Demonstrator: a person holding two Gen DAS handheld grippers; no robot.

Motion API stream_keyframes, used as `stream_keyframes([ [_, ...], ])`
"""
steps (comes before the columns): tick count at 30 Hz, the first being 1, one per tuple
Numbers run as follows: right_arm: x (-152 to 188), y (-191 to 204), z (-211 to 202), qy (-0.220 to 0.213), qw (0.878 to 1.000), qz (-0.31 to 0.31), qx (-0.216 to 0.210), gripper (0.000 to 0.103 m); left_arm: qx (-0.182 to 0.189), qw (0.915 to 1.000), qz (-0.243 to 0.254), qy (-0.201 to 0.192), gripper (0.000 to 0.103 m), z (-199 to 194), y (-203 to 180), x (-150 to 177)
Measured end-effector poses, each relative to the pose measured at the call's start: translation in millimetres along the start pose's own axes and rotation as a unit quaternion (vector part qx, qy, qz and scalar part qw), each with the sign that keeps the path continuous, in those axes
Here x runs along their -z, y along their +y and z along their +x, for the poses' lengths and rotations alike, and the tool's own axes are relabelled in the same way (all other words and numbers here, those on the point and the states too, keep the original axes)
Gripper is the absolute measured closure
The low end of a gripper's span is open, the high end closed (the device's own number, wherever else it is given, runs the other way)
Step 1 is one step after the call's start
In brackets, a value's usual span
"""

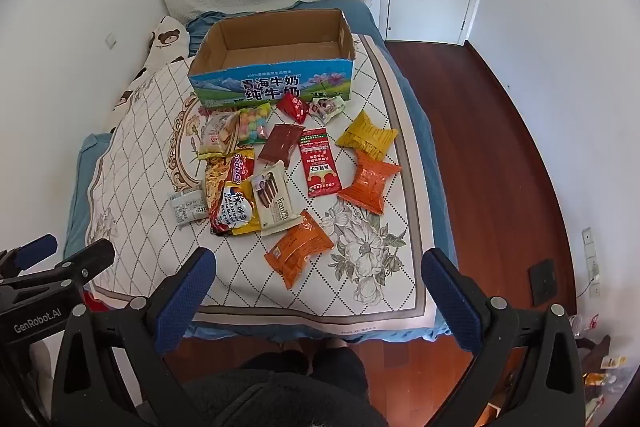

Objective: Organize snacks

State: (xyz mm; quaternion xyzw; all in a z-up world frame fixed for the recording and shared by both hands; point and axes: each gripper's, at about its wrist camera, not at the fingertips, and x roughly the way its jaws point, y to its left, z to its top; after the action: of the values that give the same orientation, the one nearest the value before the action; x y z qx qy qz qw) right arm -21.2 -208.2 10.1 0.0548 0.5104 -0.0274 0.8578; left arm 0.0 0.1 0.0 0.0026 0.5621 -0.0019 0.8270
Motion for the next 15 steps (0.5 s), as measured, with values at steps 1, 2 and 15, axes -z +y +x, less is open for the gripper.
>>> stream_keyframes([
  [1, 0.2, 0.4, -0.1, 0.000, 1.000, -0.001, 0.002, 0.000, 0.000, 1.0000, 0.000, 0.000, 0.000, -0.1, 0.2, -0.1],
  [2, 0.3, 0.8, -0.1, 0.001, 1.000, -0.001, 0.001, 0.000, 0.000, 1.0000, 0.000, -0.001, 0.000, -0.2, 0.6, -0.2],
  [15, 4.8, 0.6, -2.0, -0.001, 1.000, 0.000, 0.002, 0.000, -0.002, 0.9999, 0.003, -0.012, 0.000, -5.2, -0.4, -5.7],
])
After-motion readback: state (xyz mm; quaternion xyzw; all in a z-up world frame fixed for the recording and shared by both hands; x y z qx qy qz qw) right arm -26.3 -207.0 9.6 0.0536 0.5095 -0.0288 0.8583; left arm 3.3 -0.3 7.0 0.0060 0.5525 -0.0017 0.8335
